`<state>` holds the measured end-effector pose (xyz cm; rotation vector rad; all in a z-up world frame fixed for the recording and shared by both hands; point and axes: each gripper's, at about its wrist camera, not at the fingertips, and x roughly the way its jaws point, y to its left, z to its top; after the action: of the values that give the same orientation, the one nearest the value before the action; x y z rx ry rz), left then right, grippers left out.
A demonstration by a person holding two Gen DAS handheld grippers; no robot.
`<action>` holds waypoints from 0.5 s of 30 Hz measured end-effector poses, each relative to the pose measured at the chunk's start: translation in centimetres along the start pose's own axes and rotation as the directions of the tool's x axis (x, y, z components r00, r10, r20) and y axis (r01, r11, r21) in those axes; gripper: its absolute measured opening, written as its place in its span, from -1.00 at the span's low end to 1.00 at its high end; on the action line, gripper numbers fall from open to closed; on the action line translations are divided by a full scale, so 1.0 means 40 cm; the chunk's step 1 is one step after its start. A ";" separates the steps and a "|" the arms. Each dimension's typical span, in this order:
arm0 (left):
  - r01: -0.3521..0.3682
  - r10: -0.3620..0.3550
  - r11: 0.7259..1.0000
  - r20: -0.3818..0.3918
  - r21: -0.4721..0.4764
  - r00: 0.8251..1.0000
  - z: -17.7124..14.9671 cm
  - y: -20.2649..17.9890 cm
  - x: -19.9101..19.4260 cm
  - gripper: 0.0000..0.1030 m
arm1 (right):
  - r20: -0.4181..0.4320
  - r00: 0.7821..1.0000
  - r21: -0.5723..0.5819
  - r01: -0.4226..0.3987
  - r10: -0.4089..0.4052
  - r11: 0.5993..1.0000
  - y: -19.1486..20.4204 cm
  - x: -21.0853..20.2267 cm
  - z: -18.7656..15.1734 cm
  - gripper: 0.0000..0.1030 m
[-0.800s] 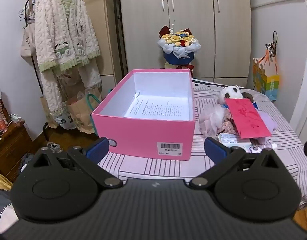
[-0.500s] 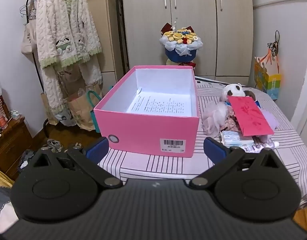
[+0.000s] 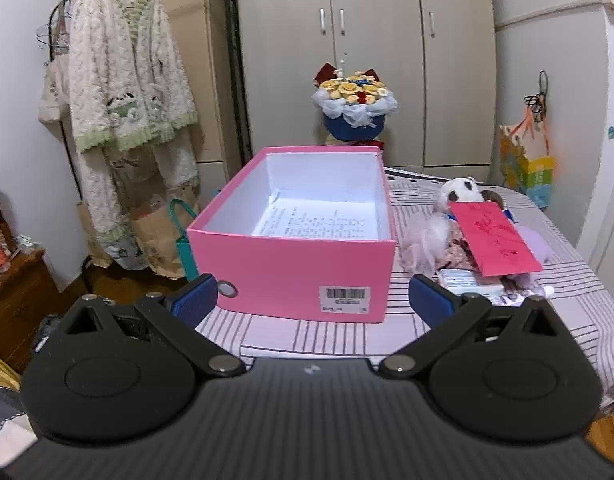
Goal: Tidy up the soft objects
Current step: 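Move both tools toward the red envelope on the bed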
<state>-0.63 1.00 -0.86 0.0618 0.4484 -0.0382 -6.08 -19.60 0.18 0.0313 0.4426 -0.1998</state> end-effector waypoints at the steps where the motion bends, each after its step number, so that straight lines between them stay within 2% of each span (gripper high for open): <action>1: 0.011 -0.011 1.000 -0.001 -0.006 1.000 0.000 0.002 0.001 1.00 | -0.001 1.000 0.000 0.000 0.000 1.000 -0.001 0.001 0.000 1.00; 8: -0.005 0.005 1.000 0.017 0.020 1.000 -0.001 -0.003 -0.002 1.00 | 0.005 1.000 0.001 -0.015 0.015 1.000 -0.003 0.007 -0.013 1.00; 15: 0.009 -0.009 1.000 0.015 0.026 1.000 -0.006 -0.006 -0.005 1.00 | -0.003 1.000 -0.009 -0.019 0.019 1.000 0.001 0.012 -0.025 1.00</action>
<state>-0.93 0.79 -0.99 0.0851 0.4334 -0.0530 -6.06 -19.56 -0.93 0.0265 0.4464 -0.1792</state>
